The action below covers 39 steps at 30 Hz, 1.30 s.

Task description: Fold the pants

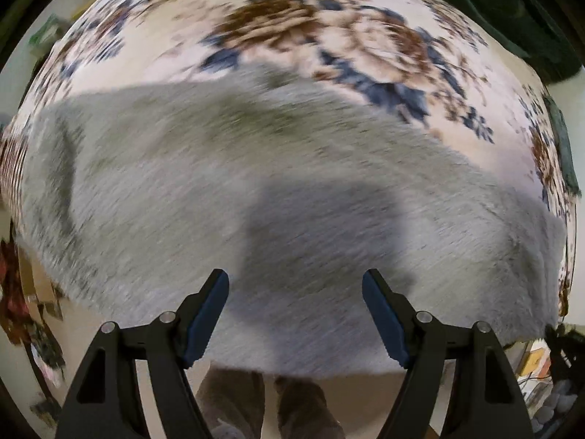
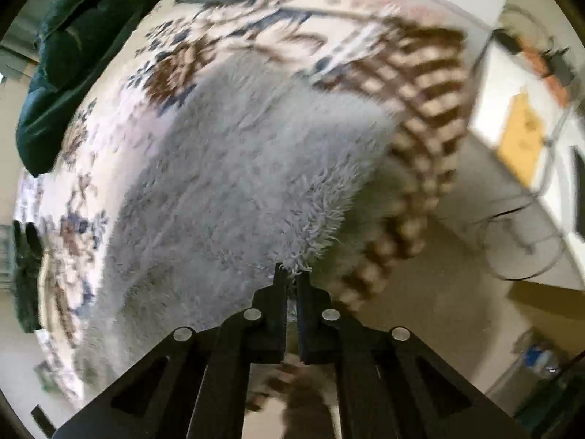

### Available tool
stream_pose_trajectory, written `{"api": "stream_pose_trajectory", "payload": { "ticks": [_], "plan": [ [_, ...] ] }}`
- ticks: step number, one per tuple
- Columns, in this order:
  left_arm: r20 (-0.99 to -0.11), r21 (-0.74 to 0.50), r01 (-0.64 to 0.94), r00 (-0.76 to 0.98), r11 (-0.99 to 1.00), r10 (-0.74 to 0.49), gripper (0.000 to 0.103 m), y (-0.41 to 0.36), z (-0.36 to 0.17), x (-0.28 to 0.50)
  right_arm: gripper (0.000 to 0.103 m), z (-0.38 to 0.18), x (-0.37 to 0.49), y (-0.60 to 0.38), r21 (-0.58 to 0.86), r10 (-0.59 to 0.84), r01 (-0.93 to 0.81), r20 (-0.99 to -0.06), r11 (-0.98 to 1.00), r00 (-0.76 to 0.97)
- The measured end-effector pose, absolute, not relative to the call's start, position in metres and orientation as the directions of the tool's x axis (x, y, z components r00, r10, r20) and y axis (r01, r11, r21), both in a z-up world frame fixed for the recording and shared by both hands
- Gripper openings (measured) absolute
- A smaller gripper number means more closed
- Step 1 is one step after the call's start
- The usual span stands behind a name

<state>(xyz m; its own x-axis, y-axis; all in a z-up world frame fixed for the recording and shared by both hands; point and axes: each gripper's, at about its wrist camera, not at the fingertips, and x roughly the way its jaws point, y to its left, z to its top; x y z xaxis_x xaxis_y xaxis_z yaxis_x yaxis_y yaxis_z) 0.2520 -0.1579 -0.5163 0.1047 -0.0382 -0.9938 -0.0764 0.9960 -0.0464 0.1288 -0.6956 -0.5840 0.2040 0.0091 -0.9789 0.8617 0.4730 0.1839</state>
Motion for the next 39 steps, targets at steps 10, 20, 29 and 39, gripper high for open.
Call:
{"api": "stream_pose_trajectory", "payload": {
  "ticks": [10,20,29,39],
  "plan": [
    [-0.994,-0.053,-0.357,0.112,0.933,-0.014,0.074,-0.011,-0.493,0.224,0.052,-0.582,0.144,-0.646,0.28,0.269,0.829,-0.949,0.484,0.163],
    [-0.979,-0.154,-0.577,0.201,0.802,-0.044,0.074,0.162,-0.495,0.248,0.052,-0.596,0.211,-0.354,0.433,0.537,0.609,-0.843,0.664,0.014],
    [-0.922,-0.386,-0.483,0.237,0.786,-0.306,0.02,0.189,-0.548,0.304,0.052,-0.634,0.225,-0.24,0.319,0.469,0.596,-0.876,0.737,-0.11],
    [-0.906,-0.359,-0.514,0.393,0.779,-0.158,0.001,0.251,-0.507,0.275,0.052,-0.609,0.251,-0.203,0.289,0.39,0.498,-0.914,0.817,-0.109]
  ]
}}
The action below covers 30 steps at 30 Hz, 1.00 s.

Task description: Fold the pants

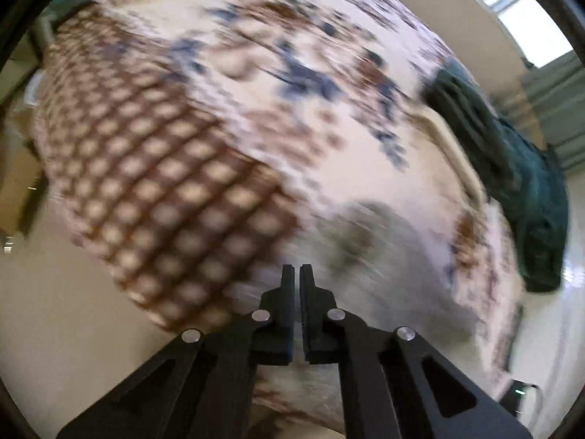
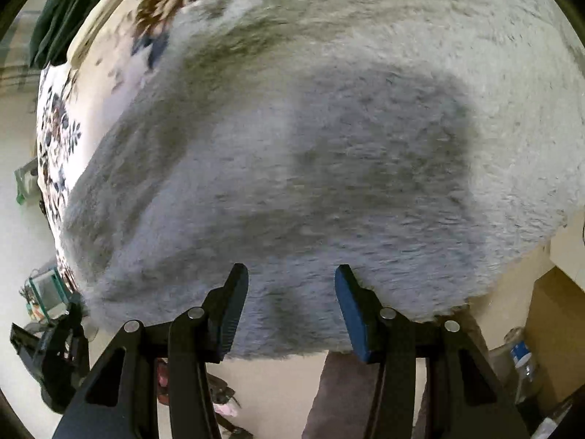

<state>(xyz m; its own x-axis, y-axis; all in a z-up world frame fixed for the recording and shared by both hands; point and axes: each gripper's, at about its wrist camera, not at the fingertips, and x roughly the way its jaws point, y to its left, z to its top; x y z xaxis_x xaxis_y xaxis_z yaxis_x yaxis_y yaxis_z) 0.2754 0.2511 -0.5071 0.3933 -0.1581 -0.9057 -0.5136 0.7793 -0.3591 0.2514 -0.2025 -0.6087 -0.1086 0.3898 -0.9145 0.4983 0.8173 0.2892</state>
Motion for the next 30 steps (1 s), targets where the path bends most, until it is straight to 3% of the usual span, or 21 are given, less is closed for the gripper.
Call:
{"api": "stream_pose_trajectory", "payload": {
  "ticks": [6,8,10,11,12,13,18,19,20,21,26,28,30],
  "plan": [
    [-0.879,-0.464,-0.542,0.383,0.701,-0.285,0.003,0.262,-0.522,0.265,0.052,-0.605,0.268,-0.181,0.305,0.397,0.457,-0.91,0.836,-0.119],
    [-0.857,-0.51,-0.525,0.382,0.681,-0.347,0.011,0.255,-0.517,0.266,0.052,-0.602,0.275,-0.171,0.324,0.41,0.427,-0.904,0.844,-0.123],
    [-0.799,-0.601,-0.506,0.393,0.618,-0.455,0.045,0.246,-0.52,0.268,0.052,-0.599,0.28,-0.161,0.324,0.402,0.399,-0.906,0.858,-0.129],
    [-0.78,-0.625,-0.498,0.404,0.601,-0.477,0.058,0.241,-0.521,0.268,0.052,-0.597,0.281,-0.158,0.322,0.399,0.389,-0.908,0.863,-0.132],
    [-0.761,-0.649,-0.486,0.417,0.586,-0.497,0.083,0.237,-0.523,0.271,0.052,-0.599,0.282,-0.153,0.322,0.398,0.387,-0.907,0.864,-0.134],
    [-0.756,-0.654,-0.478,0.413,0.587,-0.507,0.089,0.232,-0.526,0.275,0.052,-0.6,0.282,-0.151,0.322,0.401,0.39,-0.906,0.863,-0.138],
    [-0.812,-0.58,-0.503,0.291,0.641,-0.506,0.088,0.211,-0.558,0.285,0.052,-0.606,0.275,-0.153,0.317,0.401,0.401,-0.905,0.86,-0.145],
    [-0.826,-0.562,-0.501,0.292,0.658,-0.483,0.074,0.208,-0.56,0.284,0.052,-0.607,0.275,-0.153,0.313,0.397,0.4,-0.906,0.861,-0.147],
    [-0.827,-0.561,-0.487,0.309,0.669,-0.469,0.047,0.206,-0.557,0.283,0.052,-0.61,0.277,-0.151,0.308,0.392,0.399,-0.908,0.864,-0.149],
    [-0.827,-0.562,-0.45,0.318,0.694,-0.463,0.013,0.201,-0.553,0.285,0.052,-0.613,0.275,-0.151,0.302,0.383,0.394,-0.912,0.868,-0.147],
    [-0.818,-0.553,-0.395,0.427,0.734,-0.386,0.013,0.209,-0.513,0.272,0.052,-0.609,0.281,-0.145,0.267,0.327,0.344,-0.936,0.9,-0.128],
    [-0.832,-0.527,-0.406,0.428,0.747,-0.354,0.013,0.218,-0.514,0.27,0.064,-0.607,0.284,-0.141,0.246,0.297,0.318,-0.947,0.916,-0.125],
    [-0.86,-0.496,-0.454,0.372,0.74,-0.349,0.013,0.228,-0.538,0.267,0.069,-0.607,0.285,-0.141,0.236,0.283,0.302,-0.951,0.924,-0.122]
  ]
}}
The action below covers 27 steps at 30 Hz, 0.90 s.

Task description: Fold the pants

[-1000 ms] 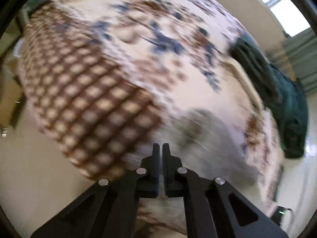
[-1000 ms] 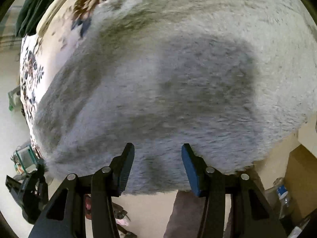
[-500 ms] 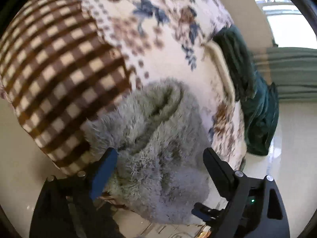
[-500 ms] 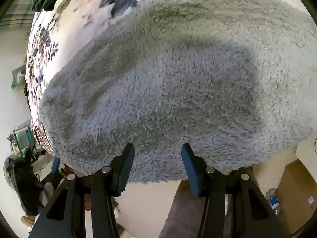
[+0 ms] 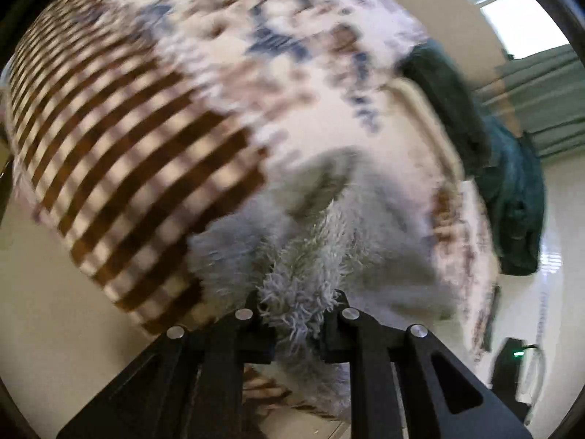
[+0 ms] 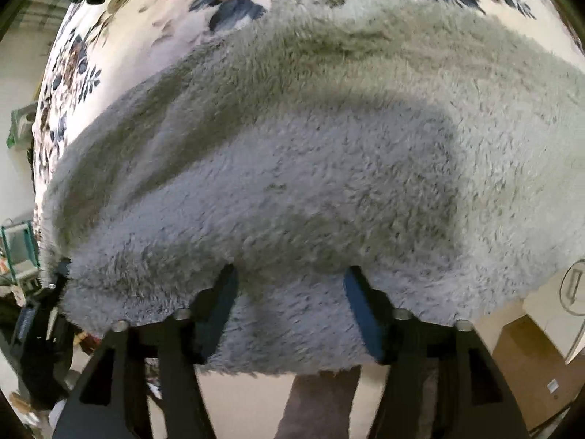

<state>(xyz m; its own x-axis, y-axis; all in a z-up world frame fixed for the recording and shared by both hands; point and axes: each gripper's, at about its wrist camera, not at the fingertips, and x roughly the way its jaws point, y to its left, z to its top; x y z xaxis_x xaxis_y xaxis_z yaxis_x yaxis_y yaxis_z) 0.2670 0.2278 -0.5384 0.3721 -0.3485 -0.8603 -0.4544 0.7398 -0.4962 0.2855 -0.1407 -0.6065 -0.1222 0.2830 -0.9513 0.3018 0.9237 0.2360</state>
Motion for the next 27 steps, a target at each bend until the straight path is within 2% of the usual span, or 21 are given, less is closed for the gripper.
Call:
{"api": "stream_pose_trajectory", "payload": {
  "ticks": [2,4,5,7,8,10,11,13,15,17,20,21,22,23,24,25,27],
  "plan": [
    [-0.865,-0.499,-0.507,0.347,0.703,-0.363,0.014,0.234,-0.552,0.262,0.071,-0.609,0.288,-0.143,0.231,0.281,0.299,-0.95,0.926,-0.134],
    [-0.876,-0.481,-0.502,0.316,0.719,-0.364,0.025,0.226,-0.548,0.265,0.081,-0.607,0.292,-0.147,0.245,0.293,0.3,-0.948,0.922,-0.127],
    [-0.886,-0.461,-0.49,0.295,0.74,-0.357,0.029,0.221,-0.543,0.265,0.082,-0.602,0.295,-0.153,0.257,0.301,0.3,-0.947,0.919,-0.111],
    [-0.918,-0.388,-0.458,0.269,0.8,-0.291,0.047,0.212,-0.523,0.267,0.083,-0.592,0.304,-0.167,0.285,0.32,0.294,-0.944,0.912,-0.077],
    [-0.923,-0.37,-0.448,0.278,0.814,-0.266,0.052,0.209,-0.514,0.268,0.083,-0.588,0.309,-0.171,0.297,0.327,0.288,-0.943,0.911,-0.063],
    [-0.939,-0.303,-0.448,0.294,0.841,-0.181,0.084,0.21,-0.492,0.264,0.083,-0.577,0.324,-0.192,0.313,0.331,0.262,-0.943,0.913,-0.028],
    [-0.946,-0.263,-0.458,0.294,0.849,-0.135,0.088,0.21,-0.482,0.264,0.083,-0.572,0.336,-0.205,0.324,0.336,0.235,-0.942,0.917,-0.012],
    [-0.952,-0.185,-0.471,0.303,0.862,-0.039,0.088,0.209,-0.461,0.262,0.083,-0.569,0.358,-0.219,0.325,0.332,0.169,-0.943,0.931,-0.014],
    [-0.95,-0.137,-0.473,0.313,0.87,0.02,0.088,0.204,-0.448,0.264,0.083,-0.572,0.385,-0.222,0.31,0.311,0.025,-0.95,0.95,-0.033],
    [-0.944,-0.123,-0.448,0.327,0.886,0.034,0.088,0.187,-0.442,0.273,0.083,-0.577,0.407,-0.216,0.301,0.296,-0.131,-0.953,0.944,-0.061],
    [-0.945,-0.152,-0.39,0.325,0.908,-0.018,0.088,0.145,-0.446,0.298,0.082,-0.592,0.429,-0.189,0.298,0.271,-0.398,-0.955,0.868,-0.124],
    [-0.947,-0.165,-0.373,0.32,0.913,-0.041,0.088,0.13,-0.451,0.306,0.077,-0.6,0.432,-0.18,0.282,0.237,-0.476,-0.959,0.833,-0.155],
    [-0.949,-0.17,-0.362,0.311,0.916,-0.053,0.088,0.117,-0.455,0.315,0.049,-0.608,0.436,-0.174,0.27,0.206,-0.531,-0.962,0.803,-0.178],
    [-0.954,-0.172,-0.339,0.29,0.925,-0.072,0.088,0.099,-0.466,0.326,0.031,-0.615,0.442,-0.172,0.27,0.183,-0.564,-0.961,0.78,-0.207],
    [-0.958,-0.174,-0.328,0.273,0.929,-0.084,0.088,0.087,-0.474,0.334,0.02,-0.62,0.45,-0.173,0.284,0.182,-0.556,-0.956,0.781,-0.232],
    [-0.964,-0.182,-0.309,0.246,0.934,-0.107,0.088,0.074,-0.487,0.343,0.014,-0.622,0.459,-0.179,0.317,0.209,-0.527,-0.944,0.789,-0.256],
    [-0.972,-0.178,-0.292,0.201,0.94,-0.121,0.088,0.059,-0.507,0.353,0.011,-0.622,0.481,-0.196,0.422,0.312,-0.429,-0.9,0.799,-0.306]
  ]
}}
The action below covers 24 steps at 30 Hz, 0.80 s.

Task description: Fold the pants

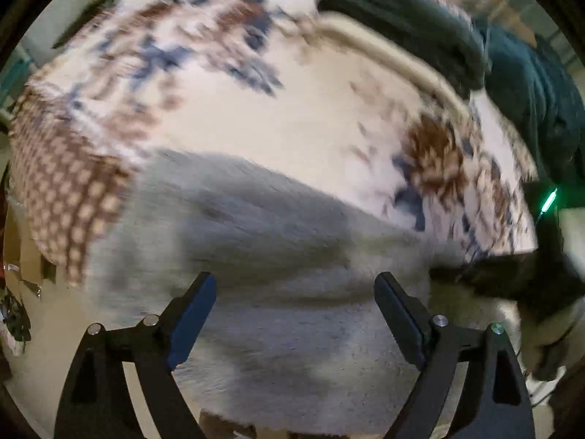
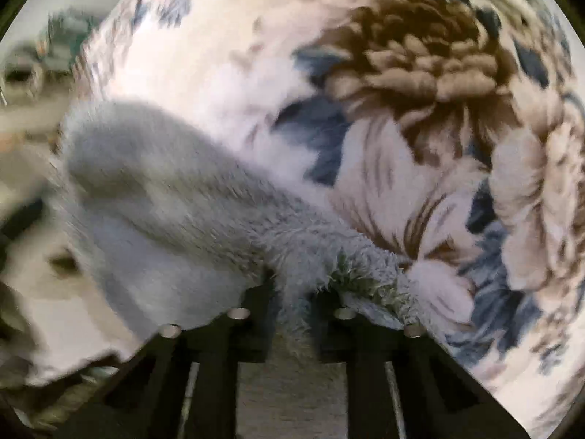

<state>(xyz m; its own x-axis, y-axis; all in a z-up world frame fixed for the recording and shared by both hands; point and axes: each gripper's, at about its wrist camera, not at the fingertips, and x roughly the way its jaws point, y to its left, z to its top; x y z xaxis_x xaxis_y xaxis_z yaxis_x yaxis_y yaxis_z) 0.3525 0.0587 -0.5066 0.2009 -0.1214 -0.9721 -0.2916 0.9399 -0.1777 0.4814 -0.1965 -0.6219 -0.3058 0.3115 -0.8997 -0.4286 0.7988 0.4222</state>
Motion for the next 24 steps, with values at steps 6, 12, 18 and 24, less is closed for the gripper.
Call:
{"api": "stream_pose_trajectory", "payload": {
  "ticks": [6,12,18,24],
  "plan": [
    [-0.988,-0.149,-0.304,0.087,0.941,-0.128,0.088,0.046,-0.552,0.361,0.01,-0.656,0.543,-0.256,0.547,0.471,-0.145,-0.806,0.825,-0.359],
    [-0.989,-0.148,-0.323,0.062,0.935,-0.136,0.088,0.048,-0.547,0.355,0.039,-0.655,0.562,-0.297,0.535,0.479,-0.042,-0.786,0.844,-0.392],
    [-0.984,-0.169,-0.292,0.102,0.941,-0.145,0.088,0.039,-0.522,0.35,0.05,-0.59,0.528,-0.344,0.59,0.563,-0.007,-0.774,0.807,-0.288],
    [-0.988,-0.146,-0.185,0.079,0.972,-0.133,0.088,0.014,-0.531,0.347,0.049,-0.643,0.525,-0.349,0.55,0.56,0.107,-0.807,0.828,-0.187]
  ]
}}
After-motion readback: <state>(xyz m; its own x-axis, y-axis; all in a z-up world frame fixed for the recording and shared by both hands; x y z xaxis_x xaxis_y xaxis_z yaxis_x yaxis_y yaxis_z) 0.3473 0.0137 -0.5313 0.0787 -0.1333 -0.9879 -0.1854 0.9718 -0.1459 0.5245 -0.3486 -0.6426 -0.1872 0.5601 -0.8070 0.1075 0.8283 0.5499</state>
